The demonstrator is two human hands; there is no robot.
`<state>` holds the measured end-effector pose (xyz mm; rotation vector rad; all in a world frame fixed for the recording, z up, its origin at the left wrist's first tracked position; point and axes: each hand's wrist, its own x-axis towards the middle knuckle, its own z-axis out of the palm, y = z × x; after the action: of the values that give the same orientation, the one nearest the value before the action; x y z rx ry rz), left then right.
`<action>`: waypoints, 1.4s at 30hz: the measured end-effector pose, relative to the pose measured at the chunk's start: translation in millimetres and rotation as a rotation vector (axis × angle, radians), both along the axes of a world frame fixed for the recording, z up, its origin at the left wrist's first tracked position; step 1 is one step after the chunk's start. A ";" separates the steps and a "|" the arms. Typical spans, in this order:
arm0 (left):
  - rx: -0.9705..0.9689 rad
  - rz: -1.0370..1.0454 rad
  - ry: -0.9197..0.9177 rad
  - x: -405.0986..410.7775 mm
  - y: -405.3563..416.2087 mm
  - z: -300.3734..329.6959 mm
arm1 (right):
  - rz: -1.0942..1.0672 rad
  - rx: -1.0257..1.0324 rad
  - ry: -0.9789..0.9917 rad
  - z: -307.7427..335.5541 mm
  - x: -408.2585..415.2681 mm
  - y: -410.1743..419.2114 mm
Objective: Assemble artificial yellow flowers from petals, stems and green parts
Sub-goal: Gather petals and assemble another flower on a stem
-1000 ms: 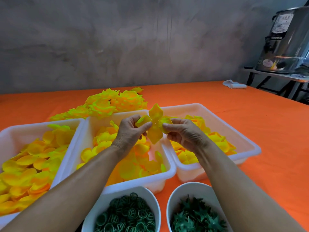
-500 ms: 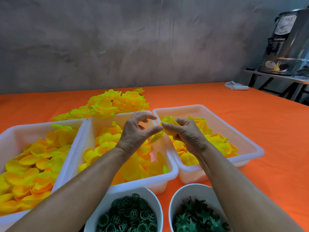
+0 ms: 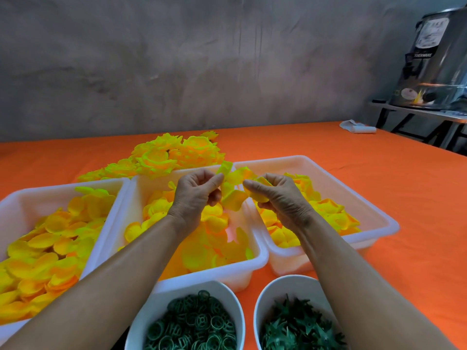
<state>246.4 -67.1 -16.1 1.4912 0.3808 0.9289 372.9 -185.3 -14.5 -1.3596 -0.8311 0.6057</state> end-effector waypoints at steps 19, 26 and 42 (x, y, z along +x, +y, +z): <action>-0.254 -0.035 -0.126 5.1 3.9 3.0 | -0.470 0.196 0.058 -2.0 10.9 3.1; -0.258 -0.064 -0.091 5.2 2.1 3.6 | -0.476 0.161 -0.238 -9.7 15.3 6.4; -0.099 -0.087 0.000 3.3 -4.9 0.3 | -0.224 0.037 -0.554 2.8 -20.9 2.5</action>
<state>249.6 -72.0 -15.8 1.4066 0.3542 0.8304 352.0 -182.8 -11.7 -1.5855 -1.1009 0.0290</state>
